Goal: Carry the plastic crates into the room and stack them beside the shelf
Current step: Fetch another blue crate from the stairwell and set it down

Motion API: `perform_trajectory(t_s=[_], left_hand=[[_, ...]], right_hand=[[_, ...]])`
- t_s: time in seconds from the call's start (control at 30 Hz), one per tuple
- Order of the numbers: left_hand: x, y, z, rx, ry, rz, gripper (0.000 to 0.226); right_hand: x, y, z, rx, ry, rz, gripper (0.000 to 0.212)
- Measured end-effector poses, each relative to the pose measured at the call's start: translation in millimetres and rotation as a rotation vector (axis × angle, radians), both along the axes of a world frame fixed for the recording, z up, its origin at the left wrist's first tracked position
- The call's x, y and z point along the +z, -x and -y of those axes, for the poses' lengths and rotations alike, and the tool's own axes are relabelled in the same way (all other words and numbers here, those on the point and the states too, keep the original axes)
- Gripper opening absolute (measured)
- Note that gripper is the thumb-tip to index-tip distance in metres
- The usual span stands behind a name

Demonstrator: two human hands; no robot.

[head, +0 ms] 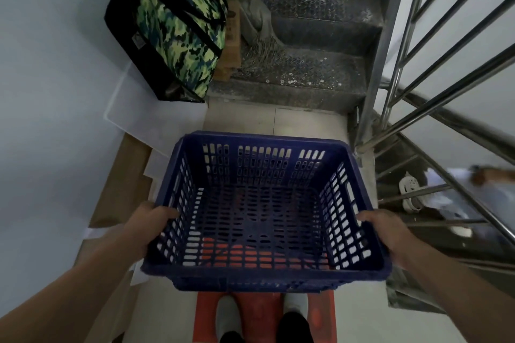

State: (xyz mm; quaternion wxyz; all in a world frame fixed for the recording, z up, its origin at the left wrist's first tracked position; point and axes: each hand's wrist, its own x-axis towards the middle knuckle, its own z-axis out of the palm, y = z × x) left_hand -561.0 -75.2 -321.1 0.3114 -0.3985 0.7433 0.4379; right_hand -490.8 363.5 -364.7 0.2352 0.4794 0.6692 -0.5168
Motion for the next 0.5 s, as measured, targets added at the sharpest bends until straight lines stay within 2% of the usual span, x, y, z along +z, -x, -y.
perform_trajectory(t_s=[0.1,0.27,0.37,0.5], left_hand=[[-5.1,-8.1,1.1,0.020,0.027,-0.011,0.042],[-7.4,-13.3,-0.5,0.065,0.010,-0.068,0.041],[-11.6,-11.3,-4.6,0.089,-0.019,-0.110,0.038],[-26.5,-11.0,-8.7,0.078,-0.038,-0.081,0.049]], right_hand=[[-8.1,-4.4,4.5,-0.048,-0.056,-0.034,0.055],[-0.2,-2.1,10.8,-0.072,-0.146,-0.094,0.050],[1.8,5.5,10.7,-0.092,-0.157,-0.126,0.039],[-10.1,11.3,7.5,-0.086,-0.157,-0.128,0.045]])
